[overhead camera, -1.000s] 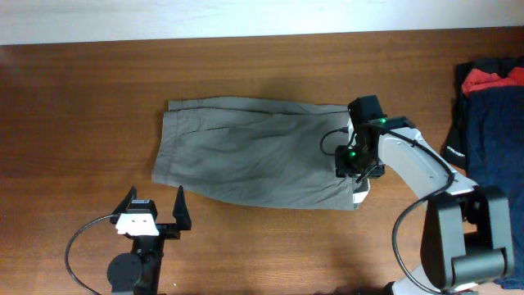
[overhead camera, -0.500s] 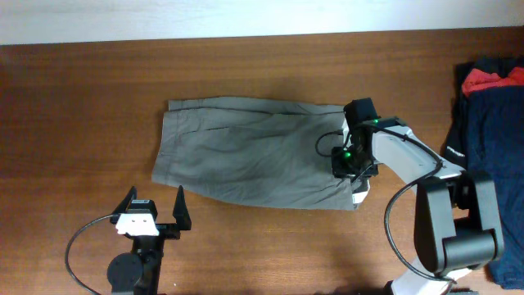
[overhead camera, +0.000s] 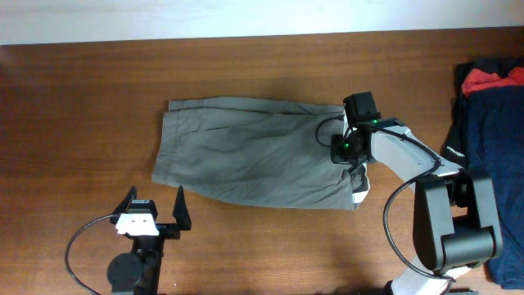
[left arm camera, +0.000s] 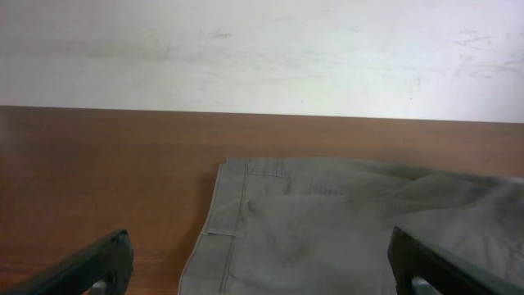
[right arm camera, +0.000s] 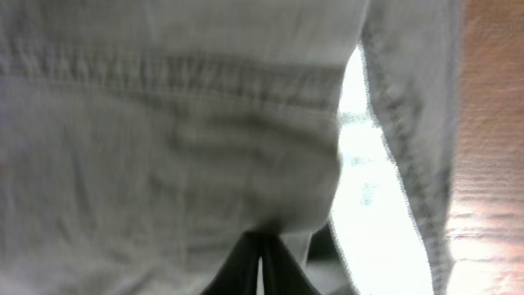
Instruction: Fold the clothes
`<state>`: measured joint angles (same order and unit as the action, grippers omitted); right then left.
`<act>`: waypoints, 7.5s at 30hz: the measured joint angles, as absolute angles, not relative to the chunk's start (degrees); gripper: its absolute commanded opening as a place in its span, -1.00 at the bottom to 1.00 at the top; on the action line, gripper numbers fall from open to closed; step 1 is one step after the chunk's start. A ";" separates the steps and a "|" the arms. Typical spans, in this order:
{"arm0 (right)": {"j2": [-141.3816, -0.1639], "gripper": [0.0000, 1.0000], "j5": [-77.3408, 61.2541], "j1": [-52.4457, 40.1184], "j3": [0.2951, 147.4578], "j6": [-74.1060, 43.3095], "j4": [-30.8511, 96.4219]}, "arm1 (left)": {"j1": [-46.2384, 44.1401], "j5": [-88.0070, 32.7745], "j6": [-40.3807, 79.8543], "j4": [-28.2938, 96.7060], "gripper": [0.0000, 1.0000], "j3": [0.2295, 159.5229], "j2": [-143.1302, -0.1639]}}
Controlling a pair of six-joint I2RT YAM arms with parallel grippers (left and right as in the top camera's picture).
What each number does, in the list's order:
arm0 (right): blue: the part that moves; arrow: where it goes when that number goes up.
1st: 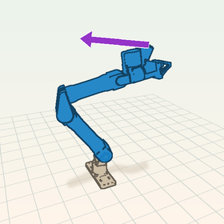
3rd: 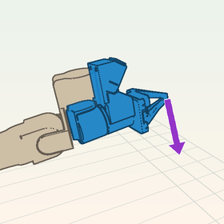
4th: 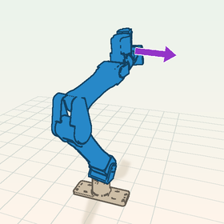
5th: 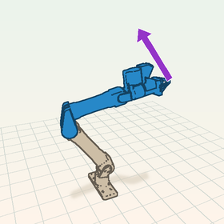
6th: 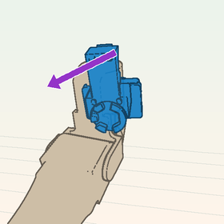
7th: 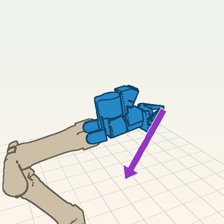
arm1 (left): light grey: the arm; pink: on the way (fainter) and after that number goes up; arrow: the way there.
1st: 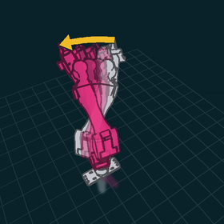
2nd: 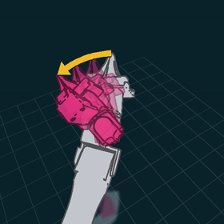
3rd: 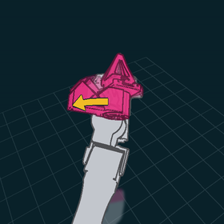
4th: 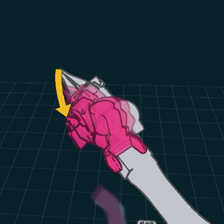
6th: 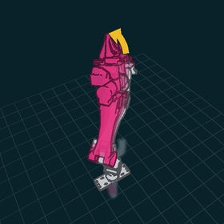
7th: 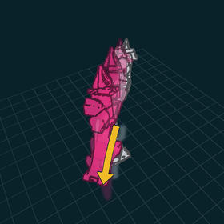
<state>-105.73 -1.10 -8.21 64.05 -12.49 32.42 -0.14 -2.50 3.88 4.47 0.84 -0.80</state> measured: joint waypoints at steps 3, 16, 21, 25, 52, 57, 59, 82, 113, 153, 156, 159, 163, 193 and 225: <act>-105.73 -0.79 0.08 -8.16 64.05 -13.17 30.11 | -0.12 -2.50 3.88 4.49 0.98 0.84 -0.80; -105.73 0.55 1.61 -7.27 64.05 -13.54 29.98 | -0.14 -2.50 3.88 4.47 0.99 0.84 -0.80; -105.73 0.43 1.48 -5.67 64.05 -13.41 31.00 | -0.12 -2.50 3.88 4.47 0.98 0.84 -0.80; -105.73 0.29 1.26 -4.38 64.05 -13.39 31.18 | -0.14 -2.50 3.88 4.47 0.98 0.84 -0.80; -110.54 -0.85 0.56 -4.10 64.86 -13.61 20.62 | -0.14 -2.50 3.86 4.49 0.98 0.84 -0.80; -111.11 -0.92 0.67 -4.10 64.84 -13.58 17.47 | -0.14 -2.50 3.88 4.47 0.99 0.84 -0.80; -111.28 -0.92 1.28 -4.10 64.84 -13.74 16.82 | -0.14 -2.50 3.88 4.47 0.98 0.84 -0.80; -111.48 0.86 10.24 -3.75 67.61 -16.58 23.97 | -0.14 -2.50 3.88 4.47 0.99 0.84 -0.80; -93.19 0.98 6.90 -3.70 105.58 -16.62 84.18 | -0.14 -2.50 3.88 4.47 0.98 0.84 -0.78; -90.63 0.98 6.11 13.63 76.51 -19.44 64.16 | -0.14 -2.50 3.88 4.49 0.99 0.84 -0.80; -90.61 0.98 7.92 15.94 76.60 -21.45 63.81 | -0.14 -2.50 3.88 4.47 0.98 0.84 -0.80; -90.61 0.98 7.33 19.94 76.62 -23.14 63.83 | -0.12 -2.50 3.86 4.47 0.98 0.84 -0.80; -90.63 0.98 6.09 23.62 76.64 -24.29 63.96 | -0.14 -2.50 3.88 4.47 0.98 0.84 -0.80; -90.63 0.97 4.60 23.97 76.71 -25.28 64.03 | -0.12 -27.64 4.51 13.50 0.98 25.50 -15.27; -90.61 0.97 4.40 23.97 76.82 -25.30 64.01 | 7.75 -24.32 -0.01 46.11 0.98 74.06 -101.62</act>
